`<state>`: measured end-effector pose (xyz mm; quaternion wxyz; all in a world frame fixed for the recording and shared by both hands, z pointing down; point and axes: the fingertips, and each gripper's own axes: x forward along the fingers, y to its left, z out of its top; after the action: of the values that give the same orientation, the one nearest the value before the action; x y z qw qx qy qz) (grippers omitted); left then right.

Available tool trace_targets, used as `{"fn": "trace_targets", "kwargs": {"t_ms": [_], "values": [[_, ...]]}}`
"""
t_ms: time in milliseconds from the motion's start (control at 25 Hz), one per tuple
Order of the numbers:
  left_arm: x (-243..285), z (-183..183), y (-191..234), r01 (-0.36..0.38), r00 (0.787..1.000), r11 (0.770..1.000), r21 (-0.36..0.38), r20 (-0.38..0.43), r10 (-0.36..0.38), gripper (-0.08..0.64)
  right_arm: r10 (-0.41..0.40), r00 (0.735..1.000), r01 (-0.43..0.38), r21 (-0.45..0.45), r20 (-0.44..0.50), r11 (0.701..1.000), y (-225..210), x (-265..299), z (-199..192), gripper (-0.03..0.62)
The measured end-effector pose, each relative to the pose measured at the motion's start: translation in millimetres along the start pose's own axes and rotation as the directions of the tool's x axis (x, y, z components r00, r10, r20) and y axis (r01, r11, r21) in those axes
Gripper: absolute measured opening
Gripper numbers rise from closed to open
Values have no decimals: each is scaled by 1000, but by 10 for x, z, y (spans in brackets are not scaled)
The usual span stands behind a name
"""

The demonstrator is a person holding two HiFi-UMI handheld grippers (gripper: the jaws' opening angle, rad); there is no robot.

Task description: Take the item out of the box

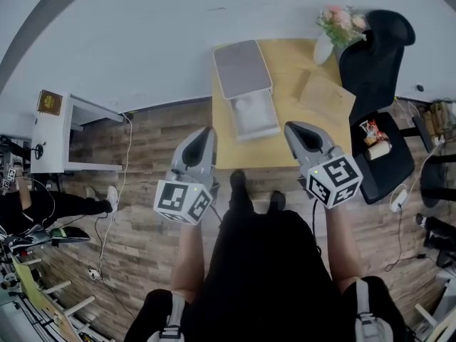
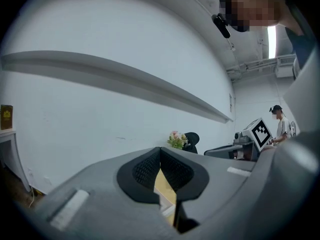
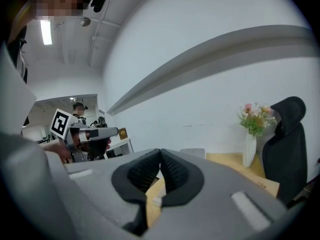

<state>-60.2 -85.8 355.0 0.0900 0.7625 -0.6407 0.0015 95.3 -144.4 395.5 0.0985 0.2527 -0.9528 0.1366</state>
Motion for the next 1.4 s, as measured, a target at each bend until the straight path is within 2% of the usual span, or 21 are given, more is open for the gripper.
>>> {"fn": "trace_targets", "kwargs": {"t_ms": [200,480,760,880,1160,1400], "values": [[230,80,334,60,998,998,1,2,-60,8,-39,998,39,8,-59,999,12,428,-139,3],[485,113,754,128,992,992,-5,-2,-128,8,-75,984,79,17,-161,997,19,975,-533,3],[610,78,1077,189,982,982,-12,-14,-189,8,-112,955,120,13,-273,993,27,1418,-1075,3],[629,49,1194,207,978,978,-19,-23,-208,8,-128,942,140,15,-311,990,14,1563,-1247,32],[564,-60,1440,228,973,973,-38,-42,-229,8,-200,912,213,-6,-358,977,-56,1795,-1526,49],[504,-140,1476,251,966,967,-46,-57,-253,8,-234,888,243,-29,-397,970,-134,1979,-1727,77]]}}
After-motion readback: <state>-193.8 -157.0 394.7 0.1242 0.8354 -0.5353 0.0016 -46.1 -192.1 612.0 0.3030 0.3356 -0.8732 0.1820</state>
